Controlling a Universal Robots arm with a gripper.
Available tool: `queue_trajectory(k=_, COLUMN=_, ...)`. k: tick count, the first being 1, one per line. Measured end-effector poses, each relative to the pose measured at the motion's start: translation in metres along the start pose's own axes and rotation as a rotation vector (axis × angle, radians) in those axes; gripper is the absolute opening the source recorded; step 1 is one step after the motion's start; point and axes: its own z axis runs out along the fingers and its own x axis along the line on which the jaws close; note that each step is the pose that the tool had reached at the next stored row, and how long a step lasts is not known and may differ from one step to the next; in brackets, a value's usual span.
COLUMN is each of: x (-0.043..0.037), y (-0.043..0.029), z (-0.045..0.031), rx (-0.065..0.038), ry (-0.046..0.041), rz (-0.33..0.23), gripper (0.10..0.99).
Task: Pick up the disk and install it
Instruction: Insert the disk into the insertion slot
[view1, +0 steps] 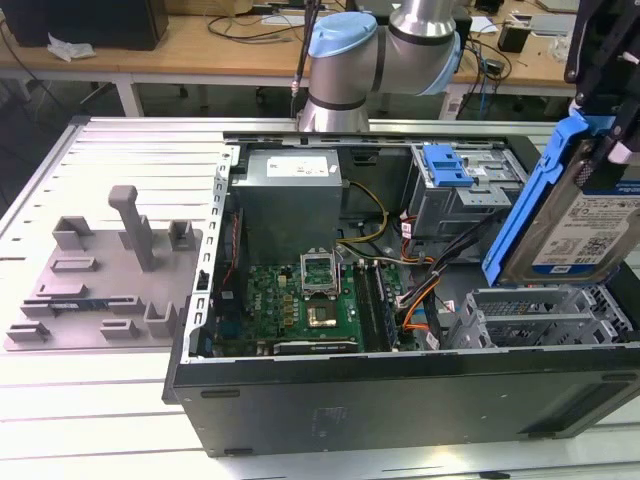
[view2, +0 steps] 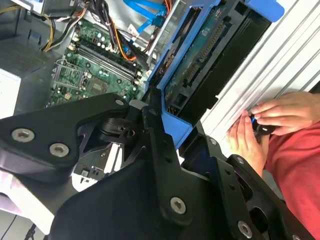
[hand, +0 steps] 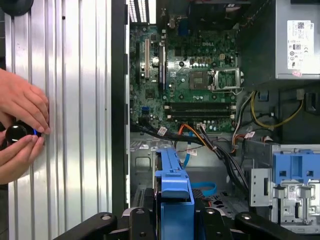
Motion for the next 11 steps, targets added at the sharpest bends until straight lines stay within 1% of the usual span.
queue_trajectory(k=2, x=0.0002, y=-0.0031, z=0.0, rx=0.0, ry=0.0003, rz=0.0, gripper=0.369)
queue_trajectory(k=3, x=0.0002, y=-0.0062, z=0.0, rx=0.0, ry=0.0002, rz=0.0, gripper=0.369)
queue_trajectory(k=4, x=0.0002, y=-0.007, z=0.0001, rx=0.0, ry=0.0002, rz=0.0, gripper=0.369)
queue_trajectory(k=11, x=0.0002, y=-0.007, z=0.0001, rx=0.0, ry=0.0002, rz=0.0, gripper=0.369)
